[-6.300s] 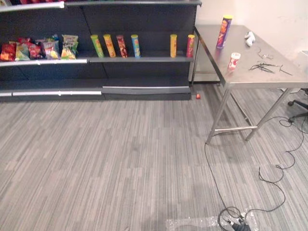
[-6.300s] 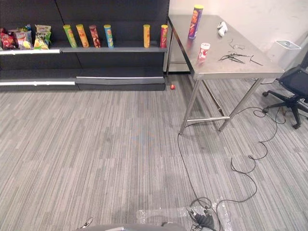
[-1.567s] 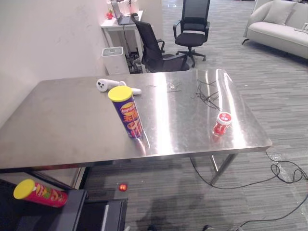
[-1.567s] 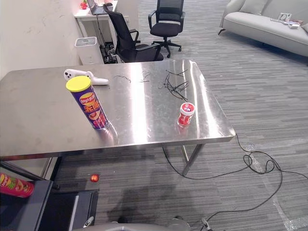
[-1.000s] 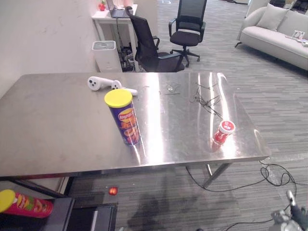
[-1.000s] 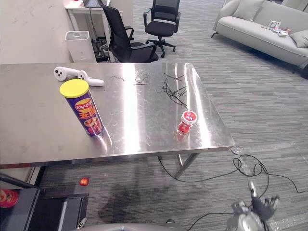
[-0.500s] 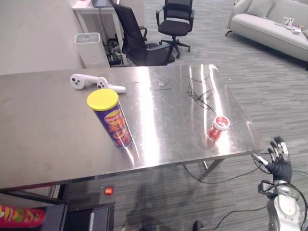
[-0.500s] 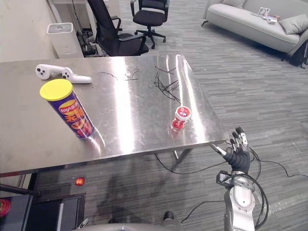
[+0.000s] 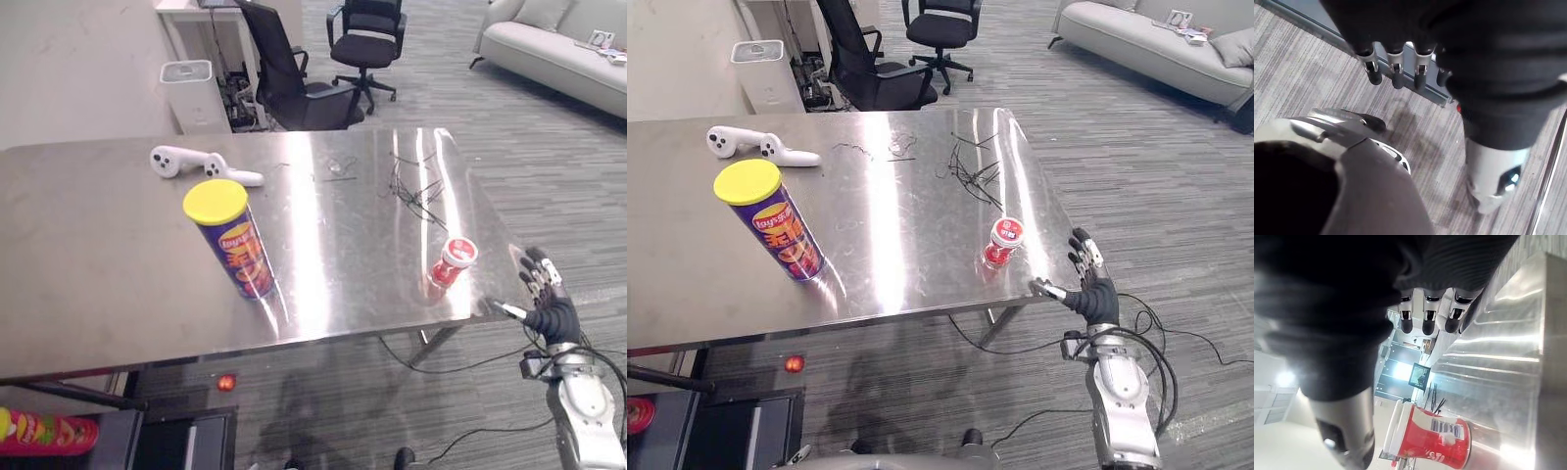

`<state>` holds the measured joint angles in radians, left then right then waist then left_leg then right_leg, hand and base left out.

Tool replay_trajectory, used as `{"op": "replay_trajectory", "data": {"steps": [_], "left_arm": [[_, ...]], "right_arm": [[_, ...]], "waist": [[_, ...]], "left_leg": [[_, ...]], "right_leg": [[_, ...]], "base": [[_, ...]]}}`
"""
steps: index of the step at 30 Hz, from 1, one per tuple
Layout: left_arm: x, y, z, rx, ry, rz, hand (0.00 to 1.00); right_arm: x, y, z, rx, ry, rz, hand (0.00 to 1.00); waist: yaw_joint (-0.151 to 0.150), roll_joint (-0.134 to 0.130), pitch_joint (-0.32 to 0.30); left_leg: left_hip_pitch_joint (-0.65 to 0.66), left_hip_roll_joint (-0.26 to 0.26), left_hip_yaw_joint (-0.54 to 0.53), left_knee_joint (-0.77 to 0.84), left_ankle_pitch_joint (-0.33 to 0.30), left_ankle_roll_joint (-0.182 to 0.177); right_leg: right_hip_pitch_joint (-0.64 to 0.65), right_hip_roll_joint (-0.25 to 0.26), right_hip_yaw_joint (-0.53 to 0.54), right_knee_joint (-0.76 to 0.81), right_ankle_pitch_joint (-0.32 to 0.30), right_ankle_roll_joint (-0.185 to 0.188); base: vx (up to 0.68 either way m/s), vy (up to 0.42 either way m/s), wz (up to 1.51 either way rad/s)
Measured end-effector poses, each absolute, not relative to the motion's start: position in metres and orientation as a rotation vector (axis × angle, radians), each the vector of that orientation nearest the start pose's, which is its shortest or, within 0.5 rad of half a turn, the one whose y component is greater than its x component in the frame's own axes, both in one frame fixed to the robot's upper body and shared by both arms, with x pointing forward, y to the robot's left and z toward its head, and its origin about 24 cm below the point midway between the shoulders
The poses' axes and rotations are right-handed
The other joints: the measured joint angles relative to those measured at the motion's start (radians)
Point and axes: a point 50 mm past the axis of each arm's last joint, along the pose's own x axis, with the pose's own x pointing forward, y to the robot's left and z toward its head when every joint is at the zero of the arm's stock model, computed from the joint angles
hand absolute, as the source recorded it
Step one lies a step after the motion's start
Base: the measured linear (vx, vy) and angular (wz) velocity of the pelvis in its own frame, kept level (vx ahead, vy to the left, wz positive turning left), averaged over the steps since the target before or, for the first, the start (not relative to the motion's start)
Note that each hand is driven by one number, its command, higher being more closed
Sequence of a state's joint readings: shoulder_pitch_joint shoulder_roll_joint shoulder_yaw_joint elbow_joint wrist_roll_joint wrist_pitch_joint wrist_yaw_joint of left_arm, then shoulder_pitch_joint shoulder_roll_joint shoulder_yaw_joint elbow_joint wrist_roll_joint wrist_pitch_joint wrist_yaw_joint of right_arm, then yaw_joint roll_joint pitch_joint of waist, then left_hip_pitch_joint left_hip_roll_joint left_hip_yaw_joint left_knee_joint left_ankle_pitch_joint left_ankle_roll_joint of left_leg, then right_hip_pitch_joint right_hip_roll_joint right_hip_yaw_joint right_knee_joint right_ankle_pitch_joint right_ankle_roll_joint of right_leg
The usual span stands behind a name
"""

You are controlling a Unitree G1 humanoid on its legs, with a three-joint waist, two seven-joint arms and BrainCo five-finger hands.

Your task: Put the gum and the chips on the shelf.

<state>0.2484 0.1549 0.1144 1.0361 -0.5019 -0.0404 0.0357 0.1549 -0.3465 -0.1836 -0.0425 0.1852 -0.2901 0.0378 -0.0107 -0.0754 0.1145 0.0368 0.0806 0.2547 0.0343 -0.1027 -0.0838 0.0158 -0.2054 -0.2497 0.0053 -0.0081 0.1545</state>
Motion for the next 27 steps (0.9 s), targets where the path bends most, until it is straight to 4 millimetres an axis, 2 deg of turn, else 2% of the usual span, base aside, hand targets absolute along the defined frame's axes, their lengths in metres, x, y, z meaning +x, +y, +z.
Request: {"op": "replay_trajectory", "data": {"steps": [3,5,12,17,20,27], "left_arm": [[0.029,0.230,-0.163,-0.328,1.144,0.578,0.00],[0.028,0.229,-0.164,-0.331,1.148,0.578,0.00],[0.033,0.228,-0.163,-0.331,1.132,0.573,0.00],[0.037,0.229,-0.162,-0.331,1.116,0.569,0.00],[0.038,0.228,-0.162,-0.334,1.116,0.567,0.00],[0.040,0.228,-0.162,-0.333,1.105,0.563,0.00]], "right_arm": [[0.225,-0.256,0.080,-0.239,-0.249,-0.140,0.00],[0.231,-0.258,0.081,-0.235,-0.252,-0.163,0.00],[0.247,-0.264,0.084,-0.231,-0.255,-0.202,0.00],[0.251,-0.267,0.078,-0.225,-0.229,-0.217,0.00],[0.257,-0.266,0.082,-0.220,-0.243,-0.216,0.00],[0.263,-0.263,0.084,-0.219,-0.240,-0.181,0.00]], "waist": [[0.001,0.008,0.008],[0.014,0.015,0.013],[0.013,0.020,0.028],[0.012,0.020,0.035],[0.012,0.025,0.050],[0.014,0.024,0.068]], "left_leg": [[-0.019,-0.001,-0.021,0.009,0.001,0.001],[-0.021,-0.002,-0.027,0.009,0.004,0.002],[-0.045,-0.012,-0.058,0.003,0.016,0.008],[-0.051,-0.018,-0.077,0.003,0.017,0.010],[-0.051,-0.016,-0.078,0.003,0.018,0.011],[-0.051,-0.020,-0.079,0.003,0.020,0.014]], "right_leg": [[-0.002,-0.002,-0.020,0.000,0.000,0.000],[-0.003,-0.002,-0.024,0.000,0.000,0.000],[-0.005,-0.009,-0.052,-0.002,0.000,-0.001],[0.002,-0.014,-0.071,-0.002,0.000,-0.001],[0.003,-0.011,-0.071,-0.005,0.011,-0.016],[0.003,-0.016,-0.073,-0.005,0.012,-0.016]], "base": [[-0.03,-0.007,0.18],[-0.03,0.005,0.07],[0.01,0.008,0.13],[0.02,0.016,0.12],[0.01,0.005,0.01],[0.00,0.000,0.00]]}}
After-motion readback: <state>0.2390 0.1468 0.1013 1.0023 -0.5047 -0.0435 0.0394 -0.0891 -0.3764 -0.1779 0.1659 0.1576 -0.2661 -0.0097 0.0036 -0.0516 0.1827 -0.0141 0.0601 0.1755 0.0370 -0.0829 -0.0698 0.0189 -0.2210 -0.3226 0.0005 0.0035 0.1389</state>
